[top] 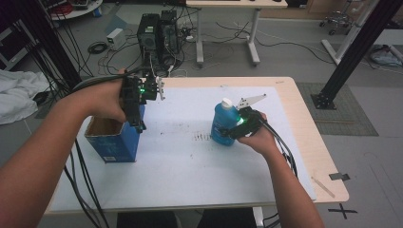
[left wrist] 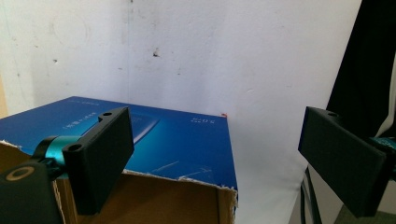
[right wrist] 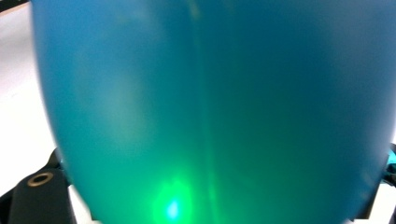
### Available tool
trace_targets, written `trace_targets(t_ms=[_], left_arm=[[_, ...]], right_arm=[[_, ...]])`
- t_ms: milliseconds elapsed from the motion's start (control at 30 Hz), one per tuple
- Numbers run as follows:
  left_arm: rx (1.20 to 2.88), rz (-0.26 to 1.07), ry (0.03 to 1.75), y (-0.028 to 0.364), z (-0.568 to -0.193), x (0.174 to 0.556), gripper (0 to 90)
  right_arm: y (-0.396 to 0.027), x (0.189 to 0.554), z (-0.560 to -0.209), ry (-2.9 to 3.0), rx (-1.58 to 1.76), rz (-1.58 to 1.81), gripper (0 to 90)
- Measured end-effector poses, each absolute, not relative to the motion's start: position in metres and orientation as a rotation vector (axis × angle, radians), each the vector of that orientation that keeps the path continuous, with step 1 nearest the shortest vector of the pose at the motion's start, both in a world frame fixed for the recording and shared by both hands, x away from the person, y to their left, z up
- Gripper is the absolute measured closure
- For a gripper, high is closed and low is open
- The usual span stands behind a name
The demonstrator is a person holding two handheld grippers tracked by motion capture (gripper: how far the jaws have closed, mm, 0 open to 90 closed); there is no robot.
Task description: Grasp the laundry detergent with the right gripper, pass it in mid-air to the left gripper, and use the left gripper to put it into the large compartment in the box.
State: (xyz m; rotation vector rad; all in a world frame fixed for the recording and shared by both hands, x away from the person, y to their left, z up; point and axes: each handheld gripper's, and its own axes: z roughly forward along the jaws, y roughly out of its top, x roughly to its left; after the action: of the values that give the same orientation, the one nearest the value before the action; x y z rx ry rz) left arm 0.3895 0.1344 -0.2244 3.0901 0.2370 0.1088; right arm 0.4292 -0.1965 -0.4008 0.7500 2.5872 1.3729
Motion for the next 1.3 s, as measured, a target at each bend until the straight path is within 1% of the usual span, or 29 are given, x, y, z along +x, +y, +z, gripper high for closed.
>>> trace_targets(t_ms=[67, 100, 200, 300, 367, 433, 533, 600, 667, 1000, 1033, 1167, 1300], left_arm=[[3.088, 0.110, 0.237, 0.1344, -0.2243, 0.3893, 10.3], [3.089, 0.109, 0.237, 0.1343, -0.2240, 0.3892, 10.3], [3.089, 0.111, 0.237, 0.1343, -0.2240, 0.3895, 10.4], [3.089, 0.118, 0.244, 0.1338, -0.2244, 0.3897, 10.3], [3.092, 0.116, 0.237, 0.1333, -0.2245, 0.3902, 10.3], [3.093, 0.118, 0.238, 0.1328, -0.2245, 0.3904, 10.3], [3.090, 0.118, 0.234, 0.1318, -0.2246, 0.3906, 10.3], [3.093, 0.119, 0.231, 0.1312, -0.2248, 0.3906, 10.3], [3.092, 0.119, 0.233, 0.1311, -0.2251, 0.3906, 10.3], [3.085, 0.126, 0.243, 0.1322, -0.2252, 0.3908, 10.3], [3.084, 0.125, 0.244, 0.1323, -0.2252, 0.3908, 10.3], [3.090, 0.120, 0.238, 0.1320, -0.2253, 0.3914, 10.3], [3.089, 0.124, 0.238, 0.1319, -0.2256, 0.3922, 10.3]], right_arm=[[-0.1963, 0.4290, -0.4005, 2.583, 0.747, 1.379, 14.0], [-0.1962, 0.4286, -0.3998, 2.574, 0.737, 1.385, 16.2], [-0.1957, 0.4289, -0.3994, 2.556, 0.735, 1.392, 19.0], [-0.1955, 0.4292, -0.3999, 2.551, 0.738, 1.394, 19.2], [-0.1955, 0.4288, -0.4003, 2.552, 0.732, 1.387, 23.2], [-0.1946, 0.4281, -0.4007, 2.553, 0.728, 1.378, 23.4], [-0.1934, 0.4274, -0.4011, 2.554, 0.718, 1.373, 27.1], [-0.1929, 0.4274, -0.4016, 2.552, 0.716, 1.374, 27.3], [-0.1923, 0.4275, -0.4021, 2.554, 0.710, 1.383, 30.5], [-0.1932, 0.4269, -0.4014, 2.545, 0.714, 1.378, 34.8], [-0.1931, 0.4268, -0.4014, 2.543, 0.711, 1.375, 36.8], [-0.1928, 0.4267, -0.4018, 2.542, 0.707, 1.370, 38.5], [-0.1914, 0.4262, -0.4025, 2.539, 0.680, 1.369, 42.7]])
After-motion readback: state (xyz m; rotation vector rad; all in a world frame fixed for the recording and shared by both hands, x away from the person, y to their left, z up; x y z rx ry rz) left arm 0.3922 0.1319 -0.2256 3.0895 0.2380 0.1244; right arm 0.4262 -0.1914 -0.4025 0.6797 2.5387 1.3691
